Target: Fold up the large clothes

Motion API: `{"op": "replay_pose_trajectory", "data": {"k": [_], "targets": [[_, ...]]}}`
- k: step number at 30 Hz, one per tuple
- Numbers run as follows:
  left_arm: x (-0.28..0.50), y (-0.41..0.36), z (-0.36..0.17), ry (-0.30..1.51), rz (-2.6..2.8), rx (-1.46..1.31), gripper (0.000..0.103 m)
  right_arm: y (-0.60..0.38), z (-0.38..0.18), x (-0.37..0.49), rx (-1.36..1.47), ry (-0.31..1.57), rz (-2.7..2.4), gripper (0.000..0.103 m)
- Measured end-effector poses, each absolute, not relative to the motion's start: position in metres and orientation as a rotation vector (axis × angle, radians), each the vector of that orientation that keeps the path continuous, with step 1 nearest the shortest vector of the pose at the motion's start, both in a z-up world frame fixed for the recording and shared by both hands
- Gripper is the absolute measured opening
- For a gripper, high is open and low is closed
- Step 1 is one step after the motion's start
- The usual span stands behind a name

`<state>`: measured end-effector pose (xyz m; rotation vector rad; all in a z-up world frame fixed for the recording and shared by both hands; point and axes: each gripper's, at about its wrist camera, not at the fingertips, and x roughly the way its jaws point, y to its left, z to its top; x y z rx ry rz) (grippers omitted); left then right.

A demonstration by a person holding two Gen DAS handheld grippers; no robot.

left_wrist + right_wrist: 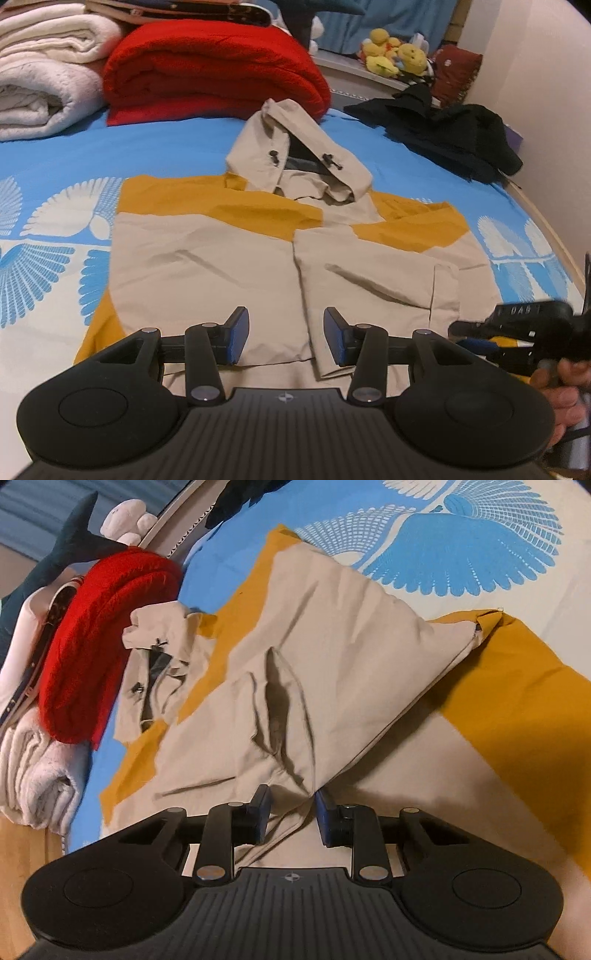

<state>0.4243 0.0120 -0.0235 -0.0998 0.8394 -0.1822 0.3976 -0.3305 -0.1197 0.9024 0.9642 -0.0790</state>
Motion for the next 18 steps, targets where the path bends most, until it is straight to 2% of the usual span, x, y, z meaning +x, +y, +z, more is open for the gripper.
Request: {"op": "replay_pose_trajectory", "data": {"k": [6, 7, 9, 11, 13, 17, 18], "targets": [[0.423, 0.010, -0.025, 0.838, -0.192, -0.067, 0.049, -0.328, -0.124, 0.402, 0.892, 0.968, -0.093, 0.028], [0.423, 0.011, -0.025, 0.838, -0.193, -0.070, 0.049, -0.329, -0.127, 0.402, 0.920, 0.967, -0.099, 0.023], [0.423, 0.012, -0.026, 0.839, -0.196, -0.075, 0.050, -0.328, -0.127, 0.403, 0.929, 0.945, -0.077, 0.006], [0.424, 0.011, -0.026, 0.840, -0.212, -0.082, 0.051, -0.324, -0.117, 0.402, 0.914, 0.879, -0.051, 0.003], [0.423, 0.008, -0.026, 0.836, -0.248, -0.089, 0.056, -0.311, -0.096, 0.401, 0.827, 0.778, 0.013, 0.003], [0.416, -0.008, -0.023, 0.788, -0.349, -0.094, 0.079, -0.267, -0.046, 0.387, 0.661, 0.529, 0.312, 0.001], [0.414, -0.012, -0.022, 0.770, -0.367, -0.091, 0.080, -0.258, -0.037, 0.383, 0.643, 0.491, 0.389, 0.001]]}}
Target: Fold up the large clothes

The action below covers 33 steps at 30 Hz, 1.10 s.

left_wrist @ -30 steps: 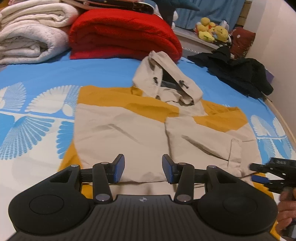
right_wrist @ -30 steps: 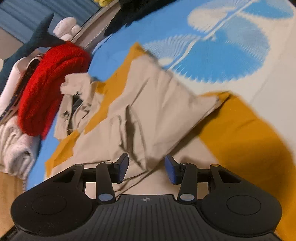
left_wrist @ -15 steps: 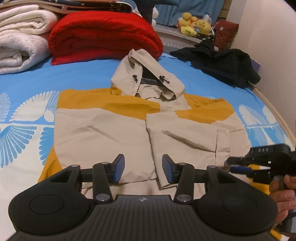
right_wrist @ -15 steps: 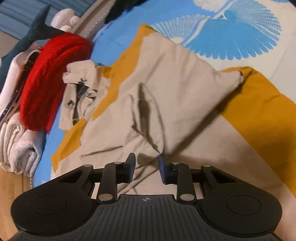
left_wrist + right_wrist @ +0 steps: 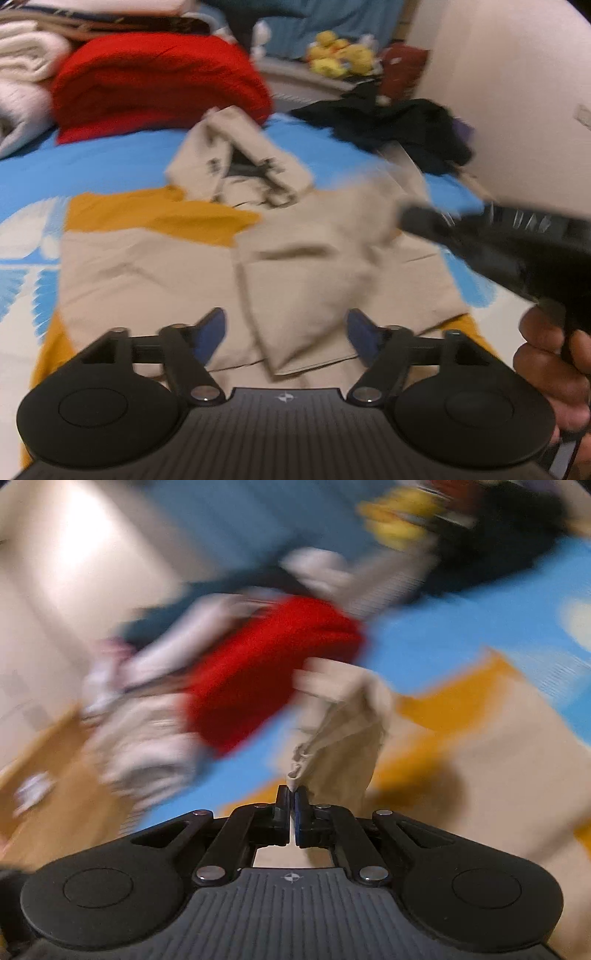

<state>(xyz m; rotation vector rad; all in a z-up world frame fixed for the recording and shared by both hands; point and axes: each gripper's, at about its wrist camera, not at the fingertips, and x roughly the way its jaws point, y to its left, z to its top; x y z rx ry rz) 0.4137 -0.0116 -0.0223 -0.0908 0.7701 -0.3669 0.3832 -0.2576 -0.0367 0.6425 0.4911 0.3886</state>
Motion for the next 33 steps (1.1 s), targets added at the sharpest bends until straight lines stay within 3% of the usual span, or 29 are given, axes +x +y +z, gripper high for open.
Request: {"op": "replay_pose_trajectory", "data": {"k": [4, 5, 6, 7, 8, 10, 13, 15, 16, 17, 22, 25, 26, 28, 29, 33], "targets": [[0.409, -0.024, -0.021, 0.672, -0.372, -0.085, 0.076, -0.232, -0.026, 0.379, 0.628, 0.490, 0.589, 0.002], [0.409, -0.023, -0.021, 0.647, -0.336, -0.088, 0.056, -0.230, -0.027, 0.381, 0.628, 0.513, 0.598, 0.006], [0.413, -0.020, -0.021, 0.647, -0.279, -0.089, 0.016, -0.229, -0.031, 0.384, 0.633, 0.541, 0.577, 0.006], [0.417, -0.015, -0.023, 0.672, -0.221, -0.097, 0.000, -0.230, -0.034, 0.385, 0.646, 0.556, 0.547, 0.009], [0.421, -0.005, -0.026, 0.701, -0.126, -0.124, 0.001, -0.236, -0.039, 0.388, 0.678, 0.573, 0.501, 0.024], [0.424, 0.019, -0.033, 0.741, 0.013, -0.215, 0.001, -0.249, -0.049, 0.393, 0.722, 0.609, 0.372, 0.042], [0.425, 0.059, -0.044, 0.797, 0.193, -0.402, 0.006, -0.269, -0.076, 0.402, 0.717, 0.745, 0.078, 0.043], [0.425, 0.082, -0.052, 0.836, 0.264, -0.525, 0.026, -0.284, -0.101, 0.405, 0.715, 0.883, -0.122, 0.043], [0.426, 0.090, -0.056, 0.851, 0.264, -0.570, 0.043, -0.291, -0.112, 0.404, 0.735, 0.926, -0.186, 0.043], [0.428, 0.096, -0.062, 0.869, 0.253, -0.618, 0.051, -0.298, -0.122, 0.403, 0.766, 0.963, -0.236, 0.043], [0.437, 0.122, -0.078, 0.899, 0.282, -0.734, 0.051, -0.322, -0.139, 0.404, 0.853, 0.980, -0.296, 0.043], [0.433, 0.139, -0.091, 0.923, 0.326, -0.798, 0.050, -0.334, -0.144, 0.401, 0.893, 0.979, -0.311, 0.042], [0.434, 0.142, -0.095, 0.929, 0.332, -0.802, 0.047, -0.335, -0.144, 0.400, 0.900, 0.974, -0.312, 0.030], [0.433, 0.145, -0.097, 0.920, 0.329, -0.793, 0.020, -0.339, -0.144, 0.400, 0.906, 0.951, -0.303, 0.003], [0.434, 0.145, -0.094, 0.900, 0.318, -0.766, 0.000, -0.342, -0.140, 0.399, 0.911, 0.929, -0.299, 0.002], [0.432, 0.130, -0.052, 0.716, 0.212, -0.591, 0.000, -0.339, -0.117, 0.395, 0.893, 0.789, -0.325, 0.001]]}}
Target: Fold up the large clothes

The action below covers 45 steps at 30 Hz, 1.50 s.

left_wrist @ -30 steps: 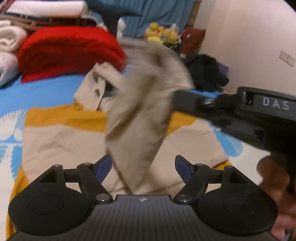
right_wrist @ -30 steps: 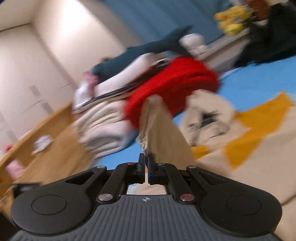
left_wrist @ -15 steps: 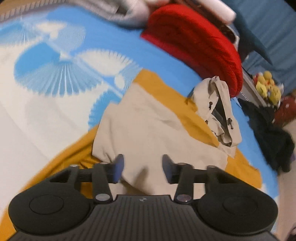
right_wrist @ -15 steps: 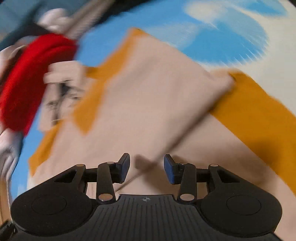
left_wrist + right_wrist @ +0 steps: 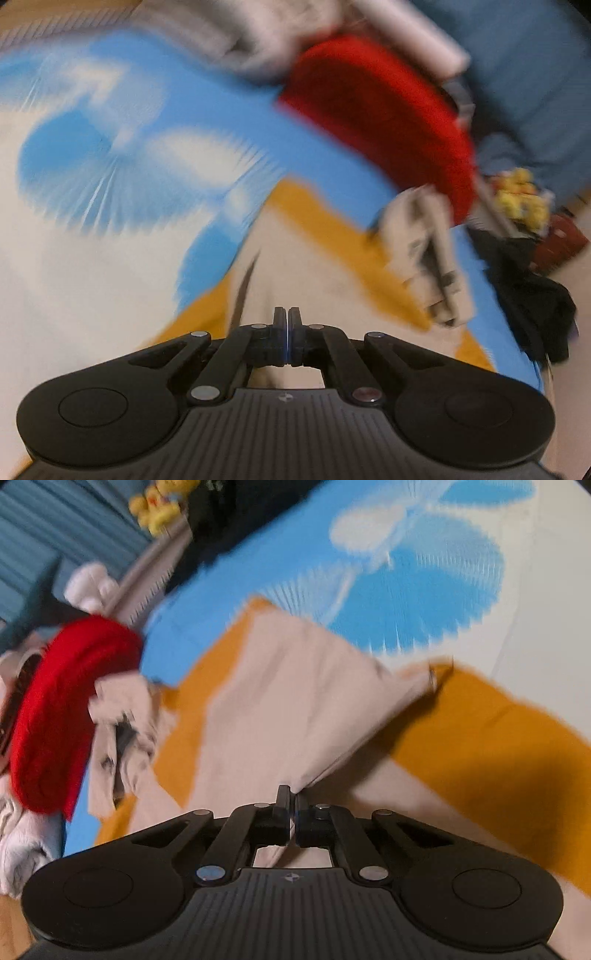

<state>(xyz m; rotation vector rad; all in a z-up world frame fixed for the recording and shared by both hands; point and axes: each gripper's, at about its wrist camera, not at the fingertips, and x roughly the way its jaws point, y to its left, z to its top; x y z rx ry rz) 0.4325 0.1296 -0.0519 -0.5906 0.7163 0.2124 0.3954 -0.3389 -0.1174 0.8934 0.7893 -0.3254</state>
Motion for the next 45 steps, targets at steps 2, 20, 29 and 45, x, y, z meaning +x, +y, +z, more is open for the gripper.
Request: {"op": "replay_pose_trajectory", "data": {"k": [2, 20, 29, 45], "targets": [[0.436, 0.130, -0.053, 0.756, 0.252, -0.554, 0.000, -0.339, -0.119, 0.397, 0.880, 0.826, -0.365, 0.006], [0.454, 0.111, -0.094, 0.978, 0.326, -0.399, 0.037, -0.320, -0.128, 0.420, 0.576, 0.917, -0.299, 0.041], [0.455, 0.101, -0.066, 0.857, 0.290, -0.325, 0.054, -0.320, -0.100, 0.411, 0.569, 0.803, -0.329, 0.042], [0.456, 0.109, -0.073, 0.911, 0.314, -0.341, 0.054, -0.324, -0.120, 0.419, 0.580, 0.896, -0.326, 0.050]]}}
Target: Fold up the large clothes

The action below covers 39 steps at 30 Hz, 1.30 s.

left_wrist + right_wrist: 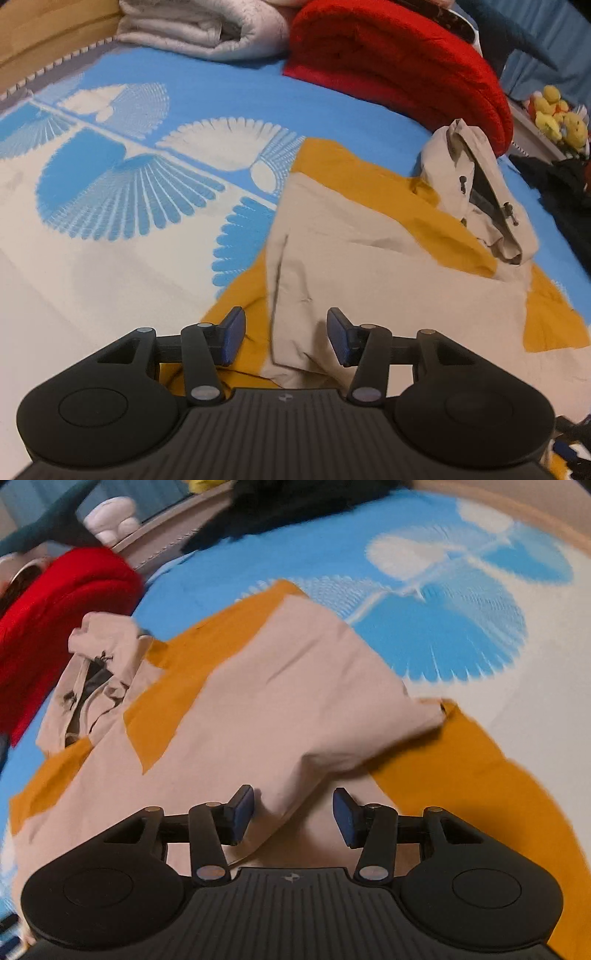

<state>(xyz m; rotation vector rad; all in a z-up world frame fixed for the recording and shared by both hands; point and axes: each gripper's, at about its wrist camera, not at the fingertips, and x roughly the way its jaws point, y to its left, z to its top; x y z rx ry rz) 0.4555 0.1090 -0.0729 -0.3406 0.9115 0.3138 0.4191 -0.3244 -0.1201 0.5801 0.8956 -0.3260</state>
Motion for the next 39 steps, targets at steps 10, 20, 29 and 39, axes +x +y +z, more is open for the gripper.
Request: {"op": "replay_pose_trajectory", "data": {"k": [10, 20, 29, 39], "targets": [[0.449, 0.095, -0.034, 0.797, 0.219, -0.307, 0.054, -0.296, -0.043, 0.406, 0.365, 0.670, -0.187, 0.050], [0.433, 0.078, -0.007, 0.698, 0.146, -0.230, 0.073, -0.325, -0.002, 0.388, 0.346, 0.598, -0.198, 0.049], [0.419, 0.060, 0.007, 0.609, 0.153, -0.115, 0.084, -0.349, -0.003, 0.364, 0.273, 0.668, -0.238, 0.049], [0.410, 0.055, 0.012, 0.574, 0.197, -0.069, 0.084, -0.362, 0.001, 0.349, 0.216, 0.693, -0.254, 0.049]]}}
